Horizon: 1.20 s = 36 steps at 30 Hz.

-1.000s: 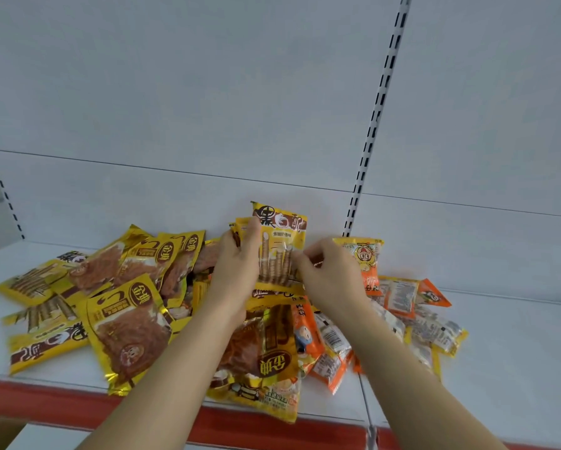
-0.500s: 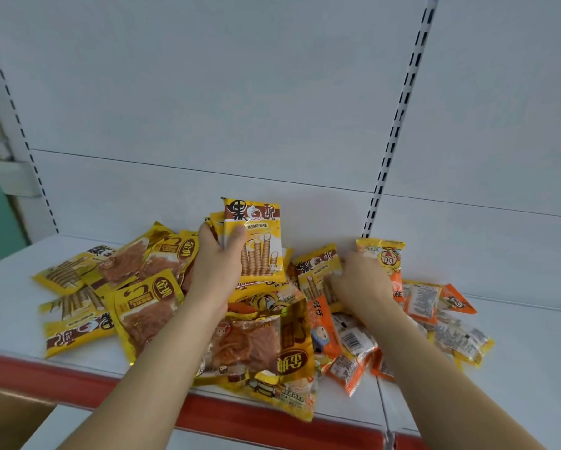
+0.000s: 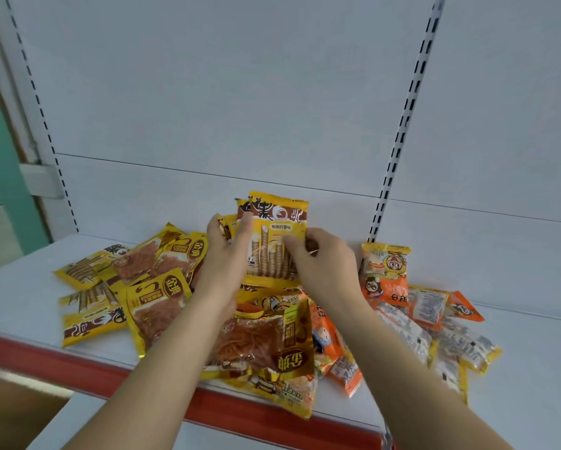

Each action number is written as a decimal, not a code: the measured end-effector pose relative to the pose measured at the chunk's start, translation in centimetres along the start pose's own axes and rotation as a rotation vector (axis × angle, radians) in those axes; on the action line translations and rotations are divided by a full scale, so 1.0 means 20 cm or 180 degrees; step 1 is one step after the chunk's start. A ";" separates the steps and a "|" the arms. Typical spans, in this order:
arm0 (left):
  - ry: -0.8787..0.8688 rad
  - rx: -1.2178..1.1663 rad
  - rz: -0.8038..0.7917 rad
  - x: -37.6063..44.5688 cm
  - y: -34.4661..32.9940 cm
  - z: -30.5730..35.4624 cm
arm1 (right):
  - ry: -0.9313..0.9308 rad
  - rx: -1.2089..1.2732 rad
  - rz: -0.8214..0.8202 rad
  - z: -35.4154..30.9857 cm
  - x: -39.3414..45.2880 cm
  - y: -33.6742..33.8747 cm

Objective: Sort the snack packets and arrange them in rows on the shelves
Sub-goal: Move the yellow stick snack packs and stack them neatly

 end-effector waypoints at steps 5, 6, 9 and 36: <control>-0.0081 0.0262 -0.0097 -0.01 0.06 -0.02 | 0.0082 -0.0057 -0.0102 0.02 0.02 -0.03; -0.0092 0.0255 -0.0072 -0.01 0.06 -0.03 | 0.0157 -0.0106 -0.0153 0.03 0.02 -0.04; -0.0157 0.0242 -0.0027 -0.01 0.08 -0.07 | 0.0167 -0.0028 -0.0344 0.05 0.01 -0.06; 0.0122 0.0098 -0.0255 0.22 0.45 -0.11 | -0.1257 -0.1082 0.0223 0.25 0.25 -0.17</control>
Point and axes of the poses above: each hand's wrist, its own x-axis towards the middle knuckle, its own y-axis out of the back of the hand, z = x × y, the point moved 1 cm from there along x, towards the middle knuckle, and after that the axes turned 6 degrees about y, right-handed, at the moved point
